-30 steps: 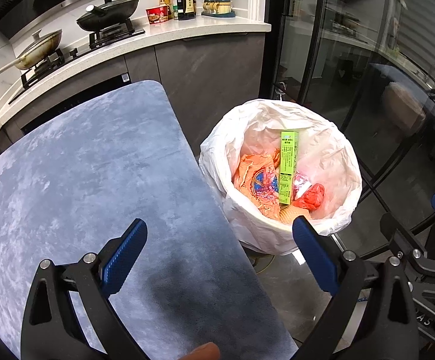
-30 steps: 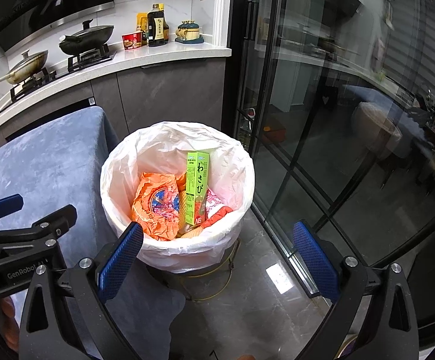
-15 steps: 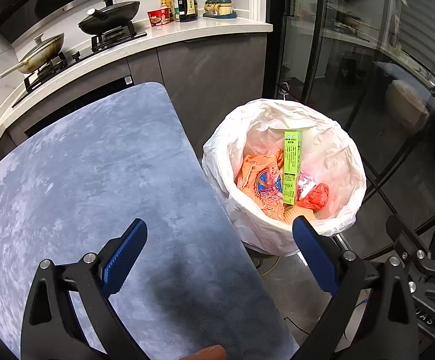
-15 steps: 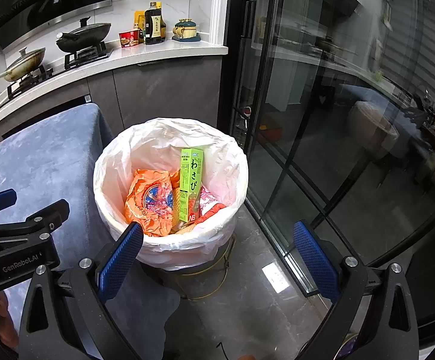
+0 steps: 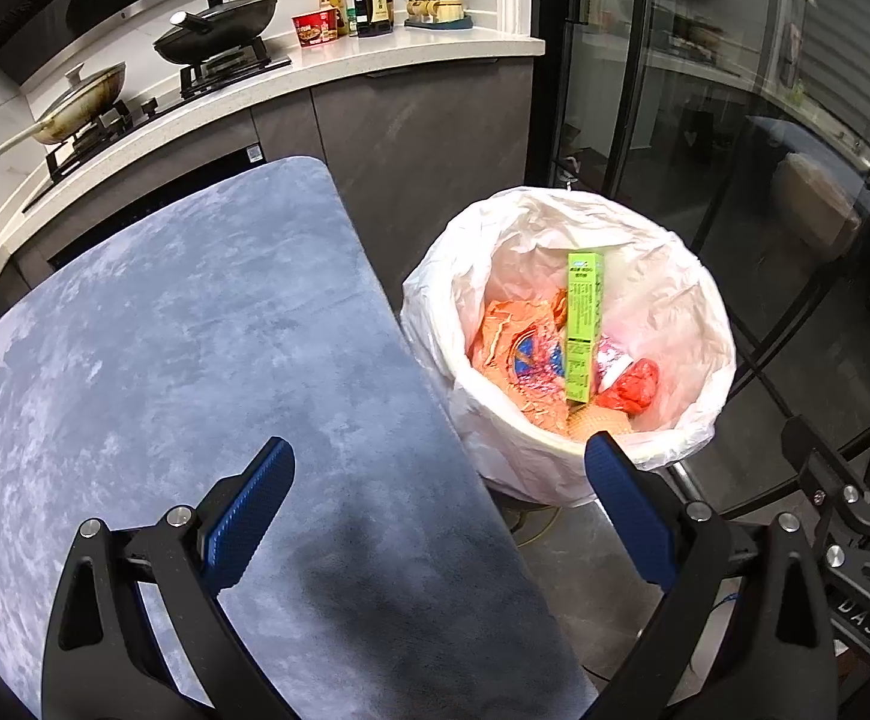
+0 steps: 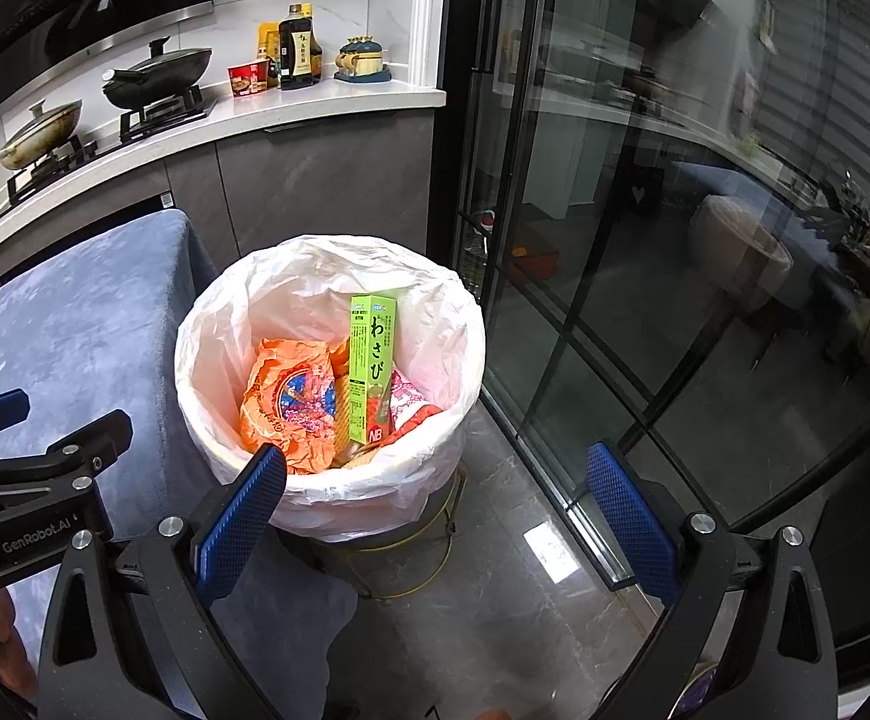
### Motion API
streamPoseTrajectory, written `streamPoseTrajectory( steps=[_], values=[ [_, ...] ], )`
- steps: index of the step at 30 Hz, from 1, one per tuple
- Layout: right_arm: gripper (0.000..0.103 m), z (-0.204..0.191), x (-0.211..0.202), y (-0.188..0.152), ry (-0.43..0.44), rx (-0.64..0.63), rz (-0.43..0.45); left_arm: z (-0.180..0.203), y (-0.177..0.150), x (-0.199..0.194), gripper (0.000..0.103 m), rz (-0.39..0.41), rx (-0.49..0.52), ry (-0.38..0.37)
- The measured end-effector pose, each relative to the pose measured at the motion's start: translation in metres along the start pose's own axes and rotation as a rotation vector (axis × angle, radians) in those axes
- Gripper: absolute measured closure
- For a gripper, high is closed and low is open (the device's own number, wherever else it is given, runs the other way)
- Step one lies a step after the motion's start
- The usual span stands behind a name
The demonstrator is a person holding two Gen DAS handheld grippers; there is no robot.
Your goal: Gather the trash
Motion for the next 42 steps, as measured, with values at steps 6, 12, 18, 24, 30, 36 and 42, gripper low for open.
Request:
streamPoseTrajectory(
  steps=[6,12,18,24,30,36,42],
  values=[
    [0.007,0.003,0.002,-0.003,-0.005,0.012,-0.007,0.001,-0.004,0.002,0.010,-0.015,-0.007,0.001],
    [0.007,0.005,0.005,-0.004,-0.002,0.021,-0.013,0.001,-0.007,0.004,0.010,-0.022,-0.006,-0.003],
    [0.007,0.004,0.006,-0.004,0.002,0.023,-0.013,0.005,-0.009,0.004,0.010,-0.024,0.008,-0.006],
    [0.007,0.004,0.006,-0.004,0.003,0.022,-0.013,0.006,-0.011,0.005,0.010,-0.029,0.003,-0.010],
    [0.007,0.003,0.006,-0.004,0.003,0.023,-0.014,0.006,-0.010,0.004,0.010,-0.027,0.008,-0.011],
    [0.007,0.003,0.006,-0.004,0.003,0.025,-0.014,0.008,-0.012,0.005,0.010,-0.024,0.011,-0.011],
    [0.007,0.004,0.006,-0.004,0.004,0.027,-0.015,0.008,-0.013,0.005,0.010,-0.027,0.012,-0.011]
  ],
)
Point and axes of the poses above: each gripper's, at about its wrist camera, not at the fingertips, and x roughly the way its jaws point, z to its right, y to its top, the point moved 8 cm from there along x, roughly the way its jaws point, and after that the axes turned 8 degrees about -z, right-handed, at the moved point
